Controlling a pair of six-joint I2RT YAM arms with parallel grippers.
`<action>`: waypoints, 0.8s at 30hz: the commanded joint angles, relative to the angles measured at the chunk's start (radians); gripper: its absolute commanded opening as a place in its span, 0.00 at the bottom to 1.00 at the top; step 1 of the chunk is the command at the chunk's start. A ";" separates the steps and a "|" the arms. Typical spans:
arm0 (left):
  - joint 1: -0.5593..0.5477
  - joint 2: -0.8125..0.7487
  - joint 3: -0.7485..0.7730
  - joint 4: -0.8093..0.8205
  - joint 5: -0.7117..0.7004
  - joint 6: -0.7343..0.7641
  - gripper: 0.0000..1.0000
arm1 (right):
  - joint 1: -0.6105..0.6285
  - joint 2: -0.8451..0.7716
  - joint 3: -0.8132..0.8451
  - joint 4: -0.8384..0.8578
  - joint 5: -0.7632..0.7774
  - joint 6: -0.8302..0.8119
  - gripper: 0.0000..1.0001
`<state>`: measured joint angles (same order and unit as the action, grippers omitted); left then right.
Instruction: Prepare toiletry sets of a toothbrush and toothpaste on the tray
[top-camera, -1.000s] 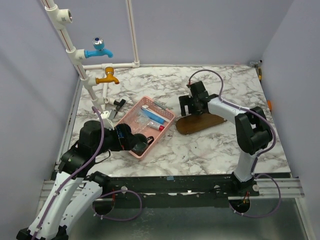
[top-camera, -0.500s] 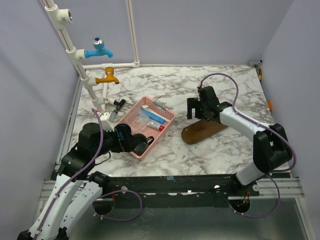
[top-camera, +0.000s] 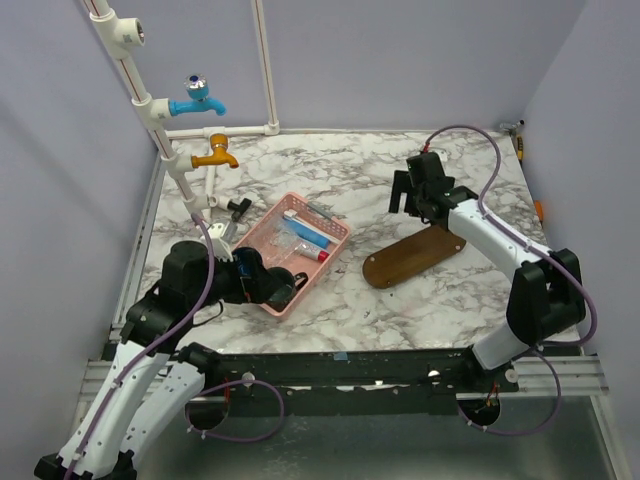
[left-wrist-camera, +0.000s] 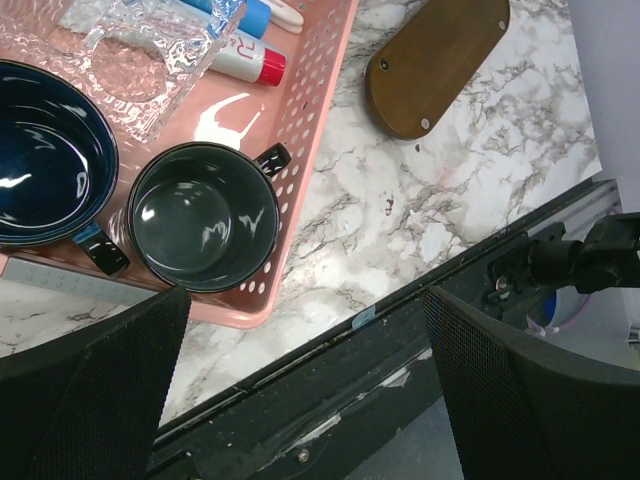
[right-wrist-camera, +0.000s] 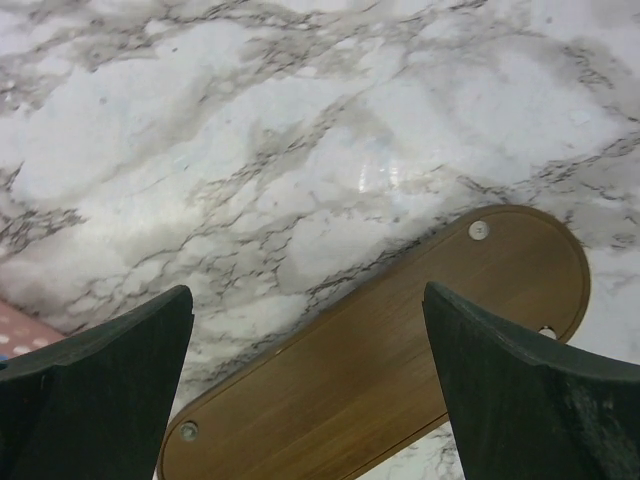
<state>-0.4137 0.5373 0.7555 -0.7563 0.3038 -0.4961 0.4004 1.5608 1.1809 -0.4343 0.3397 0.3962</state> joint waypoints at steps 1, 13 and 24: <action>-0.001 0.023 0.029 0.002 0.003 0.046 0.99 | -0.076 0.057 0.054 -0.042 0.049 0.022 1.00; -0.002 0.086 0.003 0.039 0.012 0.045 0.99 | -0.252 0.189 0.116 -0.023 0.003 0.004 1.00; -0.002 0.080 0.009 0.014 0.005 0.048 0.99 | -0.308 0.294 0.141 -0.001 -0.004 -0.025 1.00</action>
<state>-0.4137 0.6285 0.7567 -0.7338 0.3031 -0.4652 0.1169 1.8107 1.2865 -0.4500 0.3496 0.3859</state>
